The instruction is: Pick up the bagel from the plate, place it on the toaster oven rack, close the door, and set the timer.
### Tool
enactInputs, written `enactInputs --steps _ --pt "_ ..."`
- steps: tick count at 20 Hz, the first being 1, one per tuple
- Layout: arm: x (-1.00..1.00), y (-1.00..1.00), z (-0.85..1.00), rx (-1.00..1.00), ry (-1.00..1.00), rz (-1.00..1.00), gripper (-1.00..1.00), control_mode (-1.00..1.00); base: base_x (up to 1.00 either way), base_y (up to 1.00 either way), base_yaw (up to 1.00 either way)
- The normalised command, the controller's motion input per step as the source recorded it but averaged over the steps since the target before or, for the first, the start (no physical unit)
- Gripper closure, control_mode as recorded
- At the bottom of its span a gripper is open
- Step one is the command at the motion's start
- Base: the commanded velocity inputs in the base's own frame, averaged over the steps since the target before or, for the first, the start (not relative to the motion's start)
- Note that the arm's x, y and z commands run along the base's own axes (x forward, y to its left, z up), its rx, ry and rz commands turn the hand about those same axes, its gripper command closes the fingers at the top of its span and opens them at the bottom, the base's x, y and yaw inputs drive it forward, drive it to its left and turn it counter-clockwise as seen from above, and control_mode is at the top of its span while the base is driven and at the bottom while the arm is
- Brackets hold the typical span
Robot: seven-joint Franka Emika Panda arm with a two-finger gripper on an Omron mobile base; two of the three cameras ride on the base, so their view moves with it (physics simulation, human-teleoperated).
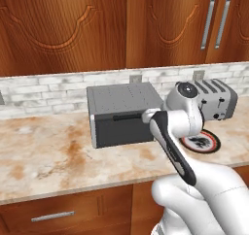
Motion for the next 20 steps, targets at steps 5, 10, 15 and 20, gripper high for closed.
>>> enactInputs --steps 5,10,15,20 --pt "0.20 -0.13 -0.31 0.00 0.02 0.00 -1.00 -1.00 0.00 0.00 0.00" --pt "0.15 -0.24 -0.17 0.01 0.00 0.00 -1.00 -1.00 0.00 0.00 0.00" --pt "0.38 -0.03 0.00 0.01 0.00 0.02 -1.00 -1.00 0.00 0.00 0.00" --pt "0.32 -0.07 -0.06 0.03 0.00 0.06 -1.00 -1.00 0.00 0.00 0.00"
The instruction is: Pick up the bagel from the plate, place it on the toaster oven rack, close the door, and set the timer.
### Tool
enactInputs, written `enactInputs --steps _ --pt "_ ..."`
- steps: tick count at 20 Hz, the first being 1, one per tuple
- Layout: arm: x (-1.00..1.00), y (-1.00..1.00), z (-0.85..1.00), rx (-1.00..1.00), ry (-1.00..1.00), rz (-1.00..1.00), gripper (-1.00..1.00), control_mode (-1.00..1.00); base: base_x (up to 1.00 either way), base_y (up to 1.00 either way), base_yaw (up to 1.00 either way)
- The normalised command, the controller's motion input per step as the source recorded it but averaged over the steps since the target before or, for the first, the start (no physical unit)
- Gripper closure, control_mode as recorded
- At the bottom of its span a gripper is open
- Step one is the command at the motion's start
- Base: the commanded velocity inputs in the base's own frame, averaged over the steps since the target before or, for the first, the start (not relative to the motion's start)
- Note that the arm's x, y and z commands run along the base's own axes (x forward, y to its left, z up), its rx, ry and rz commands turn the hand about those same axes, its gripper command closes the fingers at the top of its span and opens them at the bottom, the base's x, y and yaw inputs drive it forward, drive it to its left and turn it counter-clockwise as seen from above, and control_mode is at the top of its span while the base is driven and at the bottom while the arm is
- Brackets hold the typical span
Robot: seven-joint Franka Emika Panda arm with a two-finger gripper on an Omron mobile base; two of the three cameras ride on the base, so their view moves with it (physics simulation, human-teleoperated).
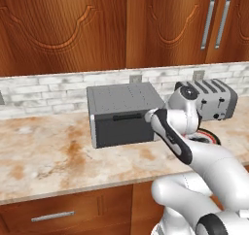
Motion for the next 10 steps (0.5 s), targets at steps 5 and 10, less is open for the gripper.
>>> enactInputs --steps 5,10 --pt "0.23 -0.13 -0.20 0.06 0.00 0.06 -1.00 -1.00 0.00 0.00 0.00" --pt "0.11 -0.07 -0.15 0.03 0.00 0.03 -1.00 -1.00 0.00 0.00 0.00"
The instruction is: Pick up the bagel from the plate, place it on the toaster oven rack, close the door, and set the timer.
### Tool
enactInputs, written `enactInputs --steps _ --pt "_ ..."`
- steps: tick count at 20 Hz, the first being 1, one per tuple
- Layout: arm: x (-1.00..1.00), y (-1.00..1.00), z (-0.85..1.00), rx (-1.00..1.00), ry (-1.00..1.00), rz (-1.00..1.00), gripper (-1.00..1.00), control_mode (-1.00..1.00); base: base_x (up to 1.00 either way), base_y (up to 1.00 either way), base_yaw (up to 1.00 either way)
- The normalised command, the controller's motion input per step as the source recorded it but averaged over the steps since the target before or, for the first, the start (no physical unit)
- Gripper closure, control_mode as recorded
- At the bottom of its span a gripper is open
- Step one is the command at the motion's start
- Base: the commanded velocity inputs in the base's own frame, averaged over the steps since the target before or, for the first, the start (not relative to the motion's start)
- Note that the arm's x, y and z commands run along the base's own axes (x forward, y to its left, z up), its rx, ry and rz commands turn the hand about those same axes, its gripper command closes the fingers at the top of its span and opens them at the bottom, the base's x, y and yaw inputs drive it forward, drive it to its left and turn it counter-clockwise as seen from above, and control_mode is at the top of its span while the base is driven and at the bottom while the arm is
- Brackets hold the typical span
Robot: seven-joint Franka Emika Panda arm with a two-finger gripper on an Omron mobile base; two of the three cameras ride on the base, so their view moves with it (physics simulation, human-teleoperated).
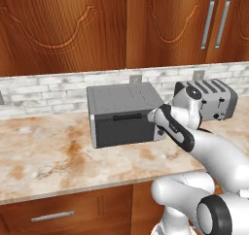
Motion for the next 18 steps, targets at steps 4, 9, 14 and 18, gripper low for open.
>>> enactInputs --steps 4,9,14,18 --pt "0.03 -0.02 -0.17 0.01 0.00 0.00 -1.00 -1.00 0.00 0.00 0.00" --pt "-0.02 -0.13 -0.17 0.03 0.00 0.00 -1.00 -1.00 0.00 0.00 0.00" --pt "0.00 -0.32 -0.24 0.03 0.00 0.00 -1.00 -1.00 0.00 0.00 0.00" --pt "0.00 -0.02 -0.20 0.00 0.01 0.00 -1.00 -1.00 0.00 0.00 0.00"
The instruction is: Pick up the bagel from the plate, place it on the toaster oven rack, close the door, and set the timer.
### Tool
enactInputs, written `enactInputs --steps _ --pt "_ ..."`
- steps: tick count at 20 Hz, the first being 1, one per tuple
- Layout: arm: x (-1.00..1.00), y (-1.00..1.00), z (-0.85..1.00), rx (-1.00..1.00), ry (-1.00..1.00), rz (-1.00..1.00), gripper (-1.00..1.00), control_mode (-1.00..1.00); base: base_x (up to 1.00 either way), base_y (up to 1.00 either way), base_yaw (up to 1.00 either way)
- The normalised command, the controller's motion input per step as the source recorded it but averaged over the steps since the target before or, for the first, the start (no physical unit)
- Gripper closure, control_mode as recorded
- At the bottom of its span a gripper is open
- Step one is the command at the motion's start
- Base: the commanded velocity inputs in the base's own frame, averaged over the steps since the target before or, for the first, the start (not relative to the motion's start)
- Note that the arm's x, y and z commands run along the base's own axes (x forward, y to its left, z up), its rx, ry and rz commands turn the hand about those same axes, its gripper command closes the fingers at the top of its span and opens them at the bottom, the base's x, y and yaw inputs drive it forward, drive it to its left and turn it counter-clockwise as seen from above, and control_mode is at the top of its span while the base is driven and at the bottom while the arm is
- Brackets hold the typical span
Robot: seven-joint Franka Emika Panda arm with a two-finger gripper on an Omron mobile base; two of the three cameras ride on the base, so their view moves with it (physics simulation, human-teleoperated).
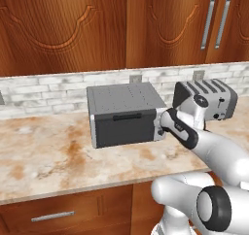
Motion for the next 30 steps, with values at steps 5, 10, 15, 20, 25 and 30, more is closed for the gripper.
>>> enactInputs --steps 5,10,15,20,25,30 --pt "0.00 0.00 -0.12 0.00 0.10 0.00 -1.00 -1.00 0.00 0.00 0.00" --pt "0.03 0.00 -0.11 0.00 0.05 0.00 -1.00 -1.00 0.00 0.00 0.00" --pt "0.06 0.00 -0.11 0.00 -0.05 0.00 -1.00 -1.00 0.00 0.00 0.00" --pt "0.25 0.00 -0.26 0.00 -0.10 0.00 -1.00 -1.00 0.00 0.00 0.00" --pt "0.27 0.00 -0.21 0.00 -0.01 0.00 -1.00 -1.00 0.00 0.00 0.00" --pt "0.41 -0.06 -0.13 0.00 0.02 0.00 -1.00 -1.00 0.00 0.00 0.00"
